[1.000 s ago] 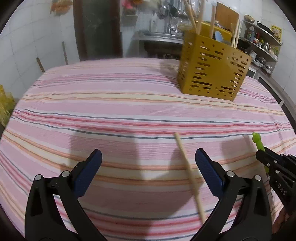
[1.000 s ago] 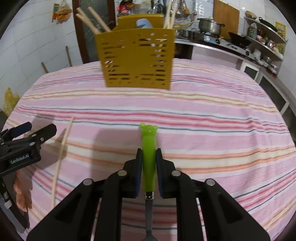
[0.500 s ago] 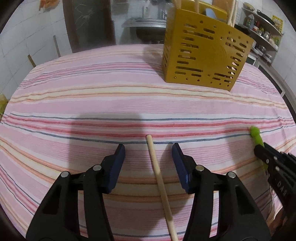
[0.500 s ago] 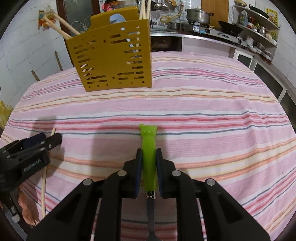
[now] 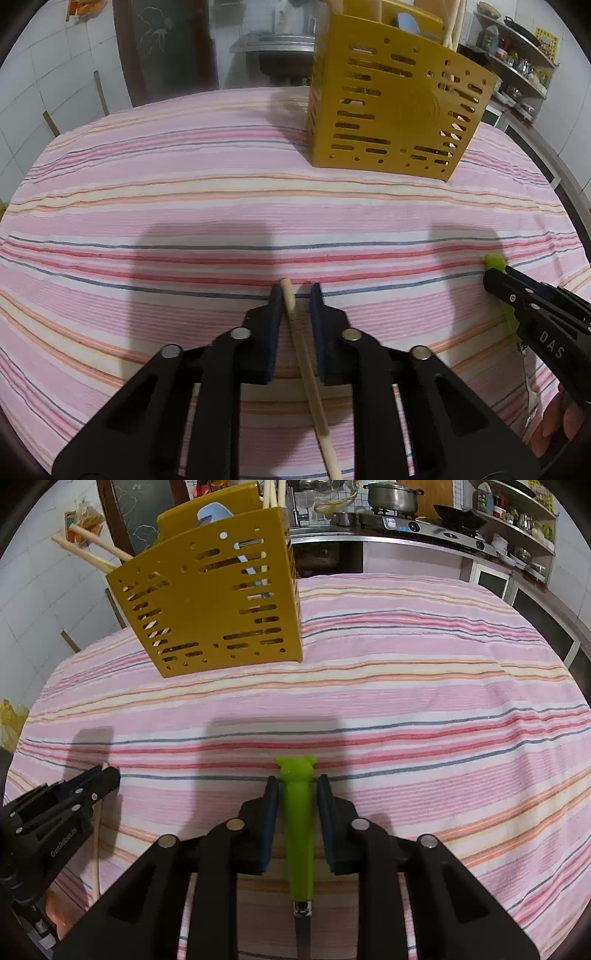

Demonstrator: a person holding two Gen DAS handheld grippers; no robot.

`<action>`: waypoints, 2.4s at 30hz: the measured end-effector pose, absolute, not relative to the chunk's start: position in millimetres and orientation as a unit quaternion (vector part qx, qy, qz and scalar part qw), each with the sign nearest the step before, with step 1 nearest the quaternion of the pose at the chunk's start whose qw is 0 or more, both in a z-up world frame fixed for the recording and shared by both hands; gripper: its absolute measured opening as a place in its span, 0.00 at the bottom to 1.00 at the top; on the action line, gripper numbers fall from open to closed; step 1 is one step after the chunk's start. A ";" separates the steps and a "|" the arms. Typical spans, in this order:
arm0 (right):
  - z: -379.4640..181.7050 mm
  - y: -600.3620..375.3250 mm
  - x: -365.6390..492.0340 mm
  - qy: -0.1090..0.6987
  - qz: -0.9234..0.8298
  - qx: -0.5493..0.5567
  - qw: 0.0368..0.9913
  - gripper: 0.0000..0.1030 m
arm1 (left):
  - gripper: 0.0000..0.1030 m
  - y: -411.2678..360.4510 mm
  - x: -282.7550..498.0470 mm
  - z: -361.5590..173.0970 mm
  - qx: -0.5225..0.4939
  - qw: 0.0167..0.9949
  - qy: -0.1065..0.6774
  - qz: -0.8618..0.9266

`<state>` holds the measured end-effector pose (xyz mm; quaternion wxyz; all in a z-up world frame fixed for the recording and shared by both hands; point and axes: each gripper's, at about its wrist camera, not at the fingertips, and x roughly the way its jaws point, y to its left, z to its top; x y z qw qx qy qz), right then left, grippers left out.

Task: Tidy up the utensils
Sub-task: 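Close the right tool on the green frog fork while the left tool grasps the chopstick, then lift the fork and chopstick and carry both tools toward the yellow holder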

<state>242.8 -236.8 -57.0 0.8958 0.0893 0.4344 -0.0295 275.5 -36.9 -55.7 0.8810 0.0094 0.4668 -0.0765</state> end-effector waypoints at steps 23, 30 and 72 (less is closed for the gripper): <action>21.4 -229.2 156.6 0.261 -0.023 0.094 0.960 0.16 | 0.06 -19.9 202.7 37.3 0.011 0.947 0.307 -0.096; 37.5 -214.4 118.8 0.209 -0.028 0.068 0.975 0.16 | 0.06 -11.6 160.1 63.3 0.013 0.965 0.243 -0.101; 69.3 -207.2 99.3 0.149 -0.021 0.033 0.988 0.16 | 0.04 17.0 129.5 119.1 -0.011 0.981 0.147 -0.124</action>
